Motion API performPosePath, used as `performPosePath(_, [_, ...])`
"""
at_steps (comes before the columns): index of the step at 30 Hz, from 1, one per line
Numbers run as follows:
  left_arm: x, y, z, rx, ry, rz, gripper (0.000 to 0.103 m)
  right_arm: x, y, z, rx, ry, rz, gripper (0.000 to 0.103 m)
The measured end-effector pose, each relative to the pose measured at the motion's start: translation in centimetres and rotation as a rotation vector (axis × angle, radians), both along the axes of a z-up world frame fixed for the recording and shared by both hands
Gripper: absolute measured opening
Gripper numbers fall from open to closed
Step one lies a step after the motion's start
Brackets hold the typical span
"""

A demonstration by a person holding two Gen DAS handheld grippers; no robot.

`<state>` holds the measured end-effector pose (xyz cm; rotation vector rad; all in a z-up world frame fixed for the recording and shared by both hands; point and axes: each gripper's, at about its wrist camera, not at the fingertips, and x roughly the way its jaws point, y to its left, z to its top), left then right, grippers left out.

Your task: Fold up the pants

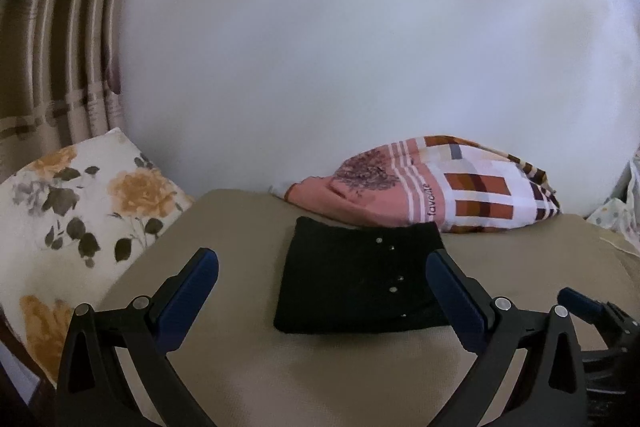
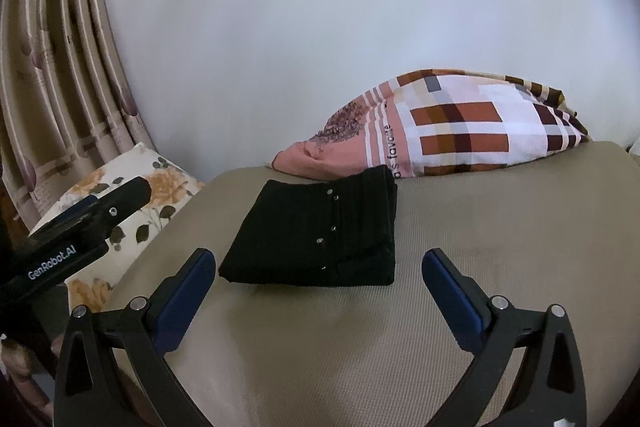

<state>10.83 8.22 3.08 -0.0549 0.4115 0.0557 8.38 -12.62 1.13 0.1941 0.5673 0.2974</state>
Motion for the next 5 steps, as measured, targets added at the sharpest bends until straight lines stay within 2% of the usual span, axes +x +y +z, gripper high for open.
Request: performPosePath(5, [0.16,0.23,-0.12,-0.004,0.008,0.005,0.103,0.18,-0.1,-0.13,0.0,0.007,0.002,0.103])
